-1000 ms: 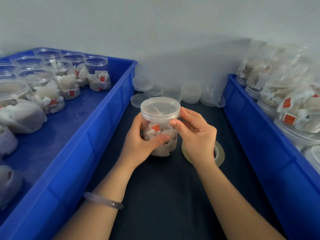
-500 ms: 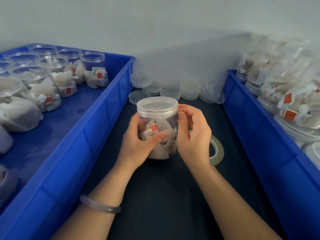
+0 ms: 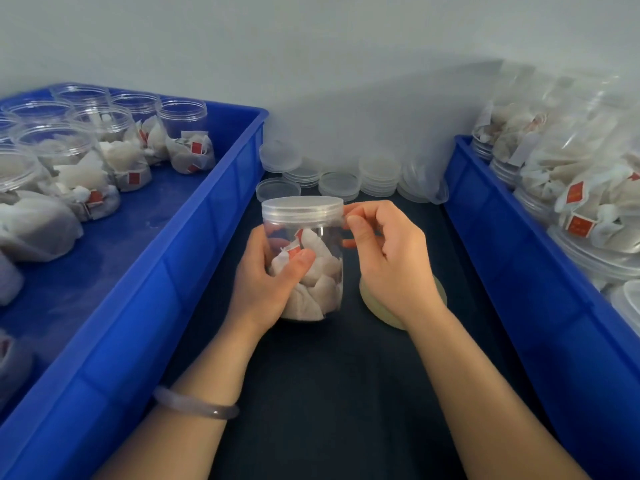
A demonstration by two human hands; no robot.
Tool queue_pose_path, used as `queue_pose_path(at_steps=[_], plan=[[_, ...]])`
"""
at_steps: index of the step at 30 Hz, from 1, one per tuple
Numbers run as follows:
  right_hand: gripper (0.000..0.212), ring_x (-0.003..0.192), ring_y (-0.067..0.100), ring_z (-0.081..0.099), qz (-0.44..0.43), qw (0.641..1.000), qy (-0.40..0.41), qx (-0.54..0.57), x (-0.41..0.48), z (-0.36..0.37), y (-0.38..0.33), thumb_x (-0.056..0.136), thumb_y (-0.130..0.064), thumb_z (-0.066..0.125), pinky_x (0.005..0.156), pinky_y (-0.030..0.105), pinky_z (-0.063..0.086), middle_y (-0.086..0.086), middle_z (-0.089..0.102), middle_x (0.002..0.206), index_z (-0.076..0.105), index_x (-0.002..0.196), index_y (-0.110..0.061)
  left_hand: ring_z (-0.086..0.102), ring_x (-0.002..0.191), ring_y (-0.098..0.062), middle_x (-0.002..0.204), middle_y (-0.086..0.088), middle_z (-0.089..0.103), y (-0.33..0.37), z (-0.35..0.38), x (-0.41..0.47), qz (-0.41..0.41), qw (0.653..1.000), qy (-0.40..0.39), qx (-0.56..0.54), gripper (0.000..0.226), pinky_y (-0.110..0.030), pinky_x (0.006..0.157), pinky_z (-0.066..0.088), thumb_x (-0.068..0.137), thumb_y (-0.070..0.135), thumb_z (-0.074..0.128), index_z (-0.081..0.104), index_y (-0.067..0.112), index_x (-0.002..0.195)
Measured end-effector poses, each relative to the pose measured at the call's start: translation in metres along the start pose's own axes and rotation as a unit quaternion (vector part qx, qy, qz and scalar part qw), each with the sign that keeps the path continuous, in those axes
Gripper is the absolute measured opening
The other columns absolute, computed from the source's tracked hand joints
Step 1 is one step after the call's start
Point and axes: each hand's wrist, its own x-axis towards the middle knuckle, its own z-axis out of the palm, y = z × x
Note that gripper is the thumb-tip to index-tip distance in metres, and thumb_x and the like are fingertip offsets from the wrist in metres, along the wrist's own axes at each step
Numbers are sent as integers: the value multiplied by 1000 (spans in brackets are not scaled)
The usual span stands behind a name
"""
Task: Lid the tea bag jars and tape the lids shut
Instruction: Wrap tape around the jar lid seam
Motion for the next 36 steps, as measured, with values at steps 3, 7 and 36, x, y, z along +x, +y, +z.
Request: queue_pose_path(at_steps=[3, 7, 36], plan=[[12, 85, 16, 65, 23, 1000, 12, 16, 3, -4, -3, 93, -16, 58, 76, 33, 55, -1, 65, 95, 59, 86, -26, 60, 89, 4, 94, 13, 61, 1, 0, -1, 9, 1000, -6, -3, 42, -11, 67, 47, 60, 63, 57, 50, 47, 98], [8, 74, 9, 67, 51, 994, 44, 89, 5, -6, -2, 87, -15, 68, 67, 25, 55, -7, 69, 80, 65, 81, -20, 64, 92, -9, 99, 1, 65, 6, 1, -4, 41, 998, -23, -52, 51, -20, 76, 52, 64, 55, 58, 55, 28, 107], [29, 68, -1, 60, 150, 952, 207, 170, -30, 7, -33, 90, -40, 44, 63, 12, 46, -10, 66, 72, 67, 79, -25, 64, 81, 4, 80, 13, 70, 78, 59, -26, 44, 982, 127, -133, 14, -5, 67, 44, 91, 22, 57, 71, 23, 86]])
